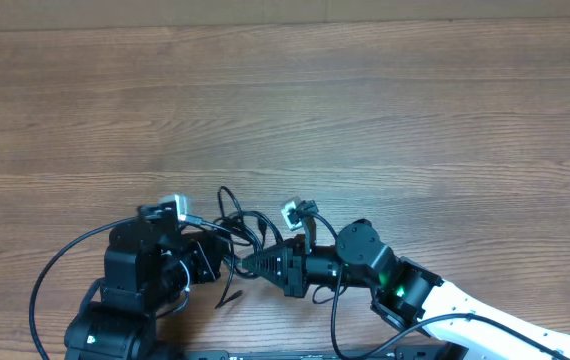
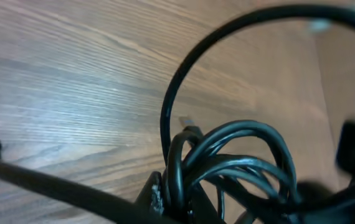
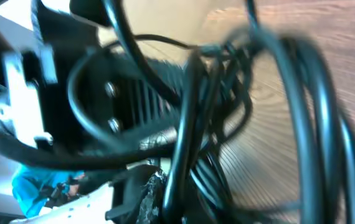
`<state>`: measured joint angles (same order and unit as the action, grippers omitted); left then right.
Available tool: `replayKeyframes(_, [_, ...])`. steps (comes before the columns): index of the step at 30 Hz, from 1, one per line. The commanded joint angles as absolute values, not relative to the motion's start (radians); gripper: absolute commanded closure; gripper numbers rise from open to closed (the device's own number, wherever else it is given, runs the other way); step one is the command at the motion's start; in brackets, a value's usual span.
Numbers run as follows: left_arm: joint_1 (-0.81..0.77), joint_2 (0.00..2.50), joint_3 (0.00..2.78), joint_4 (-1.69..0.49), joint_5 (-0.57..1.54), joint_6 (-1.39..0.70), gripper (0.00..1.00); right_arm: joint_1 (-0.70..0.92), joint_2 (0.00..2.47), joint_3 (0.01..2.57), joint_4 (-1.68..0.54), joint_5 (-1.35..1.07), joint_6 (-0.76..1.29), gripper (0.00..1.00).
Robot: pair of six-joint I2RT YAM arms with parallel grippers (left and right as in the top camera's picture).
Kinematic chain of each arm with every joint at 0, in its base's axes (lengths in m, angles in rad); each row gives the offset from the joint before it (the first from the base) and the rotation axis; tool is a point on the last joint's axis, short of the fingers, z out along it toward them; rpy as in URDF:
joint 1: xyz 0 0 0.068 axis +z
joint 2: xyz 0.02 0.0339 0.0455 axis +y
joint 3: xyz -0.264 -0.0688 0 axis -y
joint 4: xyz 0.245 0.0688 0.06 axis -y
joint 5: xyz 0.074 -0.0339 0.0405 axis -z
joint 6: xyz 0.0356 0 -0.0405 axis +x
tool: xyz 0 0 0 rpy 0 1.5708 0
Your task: Untangle cables
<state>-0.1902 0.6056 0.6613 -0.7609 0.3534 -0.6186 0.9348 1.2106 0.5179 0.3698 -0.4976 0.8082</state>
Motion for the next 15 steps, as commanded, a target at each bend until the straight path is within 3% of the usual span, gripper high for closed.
replayKeyframes(1, [-0.163,0.604,0.674,-0.699,0.078,-0.859,0.96,0.953,1.178,0.525,0.267,-0.626,0.760,0.96])
replayKeyframes(7, [-0.163,0.605,0.674,-0.691,0.164,-0.982,0.96,0.953,1.178,0.525,0.085,-0.455,0.793,0.96])
replayKeyframes(15, [-0.163,0.605,0.674,-0.691,0.455,-0.770,0.96,0.953,1.178,0.525,0.101,-0.268,0.891,0.96])
